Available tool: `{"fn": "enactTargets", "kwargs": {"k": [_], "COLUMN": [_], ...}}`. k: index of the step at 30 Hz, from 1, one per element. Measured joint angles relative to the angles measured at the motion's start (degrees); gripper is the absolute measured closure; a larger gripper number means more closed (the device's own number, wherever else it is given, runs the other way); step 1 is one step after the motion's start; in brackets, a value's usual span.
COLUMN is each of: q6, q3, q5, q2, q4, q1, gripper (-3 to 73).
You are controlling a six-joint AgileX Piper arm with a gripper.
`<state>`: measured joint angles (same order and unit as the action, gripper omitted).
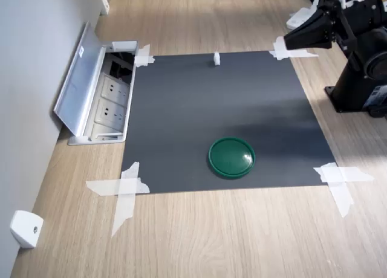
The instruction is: Grasp a white terminal and put it on the green lid.
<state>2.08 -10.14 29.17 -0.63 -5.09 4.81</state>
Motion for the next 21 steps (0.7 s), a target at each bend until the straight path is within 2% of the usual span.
{"fn": "enactTargets", "kwargs": {"k": [15, 21], "q6": [-0.17, -1.25], "q3": [-0.51, -6.85], "q5": [0.20, 0.31], "q2": [0.00, 4.20], "q4": [0.00, 0.00], "q1": [0.00, 0.00], "gripper": [70.3, 70.3]}}
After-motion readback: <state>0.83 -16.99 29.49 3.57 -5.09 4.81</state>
